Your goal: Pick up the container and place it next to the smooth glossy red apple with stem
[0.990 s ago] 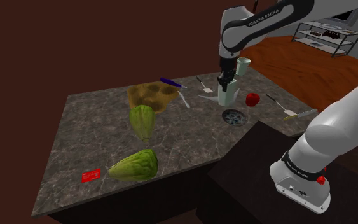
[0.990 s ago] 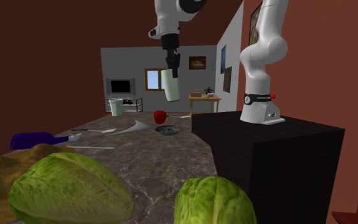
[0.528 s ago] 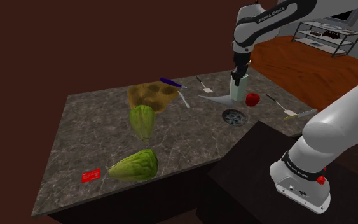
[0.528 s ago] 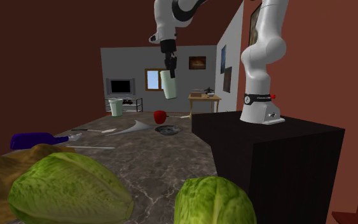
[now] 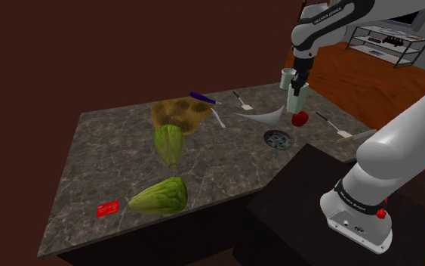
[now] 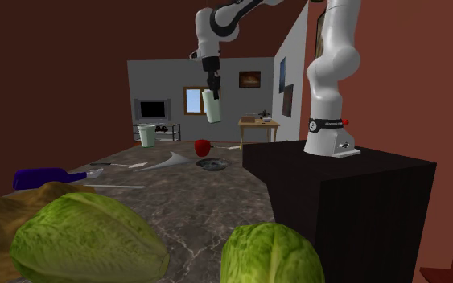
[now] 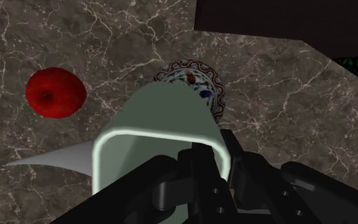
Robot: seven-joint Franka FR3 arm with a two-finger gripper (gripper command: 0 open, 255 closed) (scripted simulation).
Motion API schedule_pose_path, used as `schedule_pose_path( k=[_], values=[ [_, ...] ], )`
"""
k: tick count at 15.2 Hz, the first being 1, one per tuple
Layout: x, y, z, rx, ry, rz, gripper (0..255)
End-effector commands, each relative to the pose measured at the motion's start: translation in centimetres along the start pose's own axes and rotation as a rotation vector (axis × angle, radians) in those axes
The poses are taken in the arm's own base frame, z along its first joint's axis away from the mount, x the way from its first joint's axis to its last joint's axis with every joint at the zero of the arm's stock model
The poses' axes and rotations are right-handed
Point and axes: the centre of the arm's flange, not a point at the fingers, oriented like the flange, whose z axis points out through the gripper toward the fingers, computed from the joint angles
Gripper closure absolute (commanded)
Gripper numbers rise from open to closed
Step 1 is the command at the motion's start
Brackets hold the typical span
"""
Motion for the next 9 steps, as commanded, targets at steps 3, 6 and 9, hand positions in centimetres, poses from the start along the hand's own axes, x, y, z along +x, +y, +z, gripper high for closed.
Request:
schedule_pose_path(
  k=[3,6,9],
  values=[
    [-1.2,5.3,0.1,0.0,0.0,-0.001,255],
    [-2.0,9.2,0.3,0.0,0.0,-0.001,255],
    [-2.5,12.0,0.9,0.0,0.0,-0.001,255]
  ],
)
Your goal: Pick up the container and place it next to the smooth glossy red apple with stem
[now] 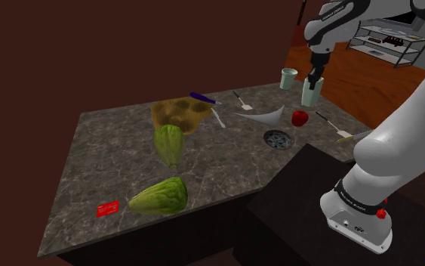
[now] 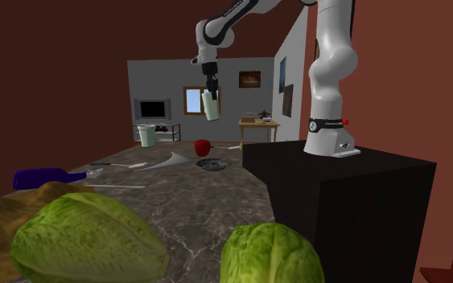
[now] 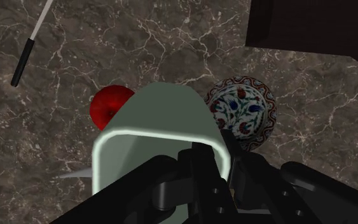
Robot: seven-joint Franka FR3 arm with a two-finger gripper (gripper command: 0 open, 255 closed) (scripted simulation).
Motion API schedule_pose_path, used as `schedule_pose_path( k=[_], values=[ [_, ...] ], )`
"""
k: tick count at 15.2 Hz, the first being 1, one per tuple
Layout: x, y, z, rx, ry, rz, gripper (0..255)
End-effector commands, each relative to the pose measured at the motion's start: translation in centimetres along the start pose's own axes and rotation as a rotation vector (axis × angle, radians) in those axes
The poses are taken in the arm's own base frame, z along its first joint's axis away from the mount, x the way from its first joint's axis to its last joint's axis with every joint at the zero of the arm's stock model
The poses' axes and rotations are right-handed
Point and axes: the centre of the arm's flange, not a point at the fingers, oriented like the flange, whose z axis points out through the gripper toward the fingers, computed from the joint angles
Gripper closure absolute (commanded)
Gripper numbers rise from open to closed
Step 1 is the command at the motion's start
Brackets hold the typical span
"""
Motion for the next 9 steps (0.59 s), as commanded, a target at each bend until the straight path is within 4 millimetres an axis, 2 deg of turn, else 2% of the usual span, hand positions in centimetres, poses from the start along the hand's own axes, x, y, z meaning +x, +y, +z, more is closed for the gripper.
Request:
schedule_pose_path(
  k=[1,9],
  values=[
    [0.1,0.7,1.0,-0.001,0.0,-0.001,255],
    [0.6,0.6,5.2,-0.001,0.0,-0.001,255]
  ],
)
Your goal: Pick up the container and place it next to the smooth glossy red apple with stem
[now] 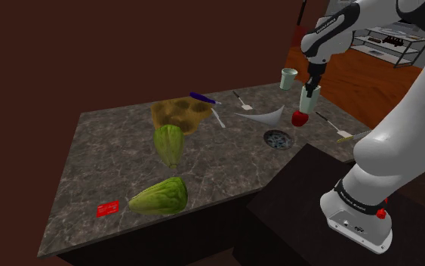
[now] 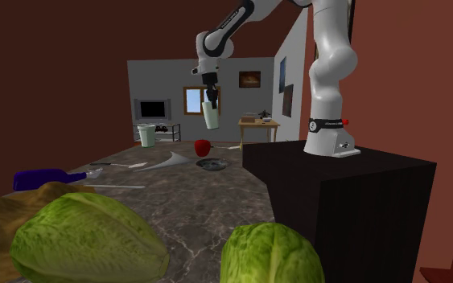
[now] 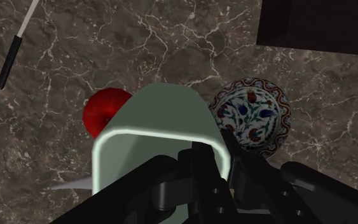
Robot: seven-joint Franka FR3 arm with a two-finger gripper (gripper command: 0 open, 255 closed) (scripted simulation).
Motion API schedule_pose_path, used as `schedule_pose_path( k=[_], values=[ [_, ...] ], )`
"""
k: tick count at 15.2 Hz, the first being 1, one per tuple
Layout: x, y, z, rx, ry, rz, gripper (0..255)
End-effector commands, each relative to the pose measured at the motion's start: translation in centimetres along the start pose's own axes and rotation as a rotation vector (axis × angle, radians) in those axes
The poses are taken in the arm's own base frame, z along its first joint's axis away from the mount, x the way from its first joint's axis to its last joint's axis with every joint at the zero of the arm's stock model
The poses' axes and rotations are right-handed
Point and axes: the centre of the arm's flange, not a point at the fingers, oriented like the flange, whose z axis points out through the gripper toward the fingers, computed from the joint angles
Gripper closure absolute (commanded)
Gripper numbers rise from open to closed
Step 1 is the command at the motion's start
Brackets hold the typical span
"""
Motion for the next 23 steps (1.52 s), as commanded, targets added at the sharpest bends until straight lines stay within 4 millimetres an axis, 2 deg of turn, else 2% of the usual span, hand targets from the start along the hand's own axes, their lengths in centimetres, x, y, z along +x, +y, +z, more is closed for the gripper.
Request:
schedule_pose_path(
  k=[1,23],
  values=[
    [0.2,0.0,1.1,-0.001,0.001,0.0,255],
    [1.8,-0.1,12.6,-0.001,0.001,0.0,255]
  ],
)
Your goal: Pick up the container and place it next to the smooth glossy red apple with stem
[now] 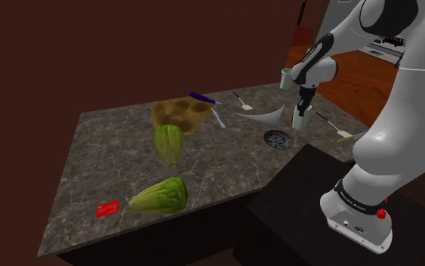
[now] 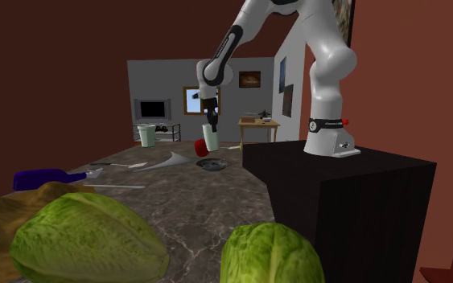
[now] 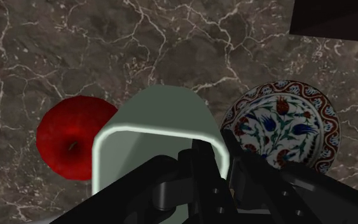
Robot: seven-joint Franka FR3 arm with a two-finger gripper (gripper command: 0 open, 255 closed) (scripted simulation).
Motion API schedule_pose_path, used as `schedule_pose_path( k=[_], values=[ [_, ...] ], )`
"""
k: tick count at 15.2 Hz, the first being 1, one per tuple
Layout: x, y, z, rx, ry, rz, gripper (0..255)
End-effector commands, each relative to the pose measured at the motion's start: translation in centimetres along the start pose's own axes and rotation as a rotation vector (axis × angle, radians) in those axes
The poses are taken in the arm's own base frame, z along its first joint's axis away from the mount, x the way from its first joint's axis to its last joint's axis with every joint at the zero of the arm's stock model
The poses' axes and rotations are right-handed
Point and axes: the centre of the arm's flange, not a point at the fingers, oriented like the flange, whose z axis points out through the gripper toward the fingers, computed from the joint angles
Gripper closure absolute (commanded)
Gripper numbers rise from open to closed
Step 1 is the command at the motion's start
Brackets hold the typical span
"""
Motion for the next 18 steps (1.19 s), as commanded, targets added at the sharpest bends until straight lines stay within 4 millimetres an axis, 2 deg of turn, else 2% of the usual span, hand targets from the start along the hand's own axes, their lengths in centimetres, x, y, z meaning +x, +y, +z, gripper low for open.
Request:
schedule_pose_path(
  k=[1,7,15,16,18],
  values=[
    [0.1,0.0,1.1,0.0,0.001,0.0,255],
    [0.6,-0.1,4.2,0.0,0.001,0.0,255],
    [0.6,-0.1,4.2,0.0,0.001,0.0,255],
    [0.6,-0.1,4.2,0.0,0.001,0.0,0],
    [0.6,-0.1,4.2,0.0,0.001,0.0,0]
  ],
)
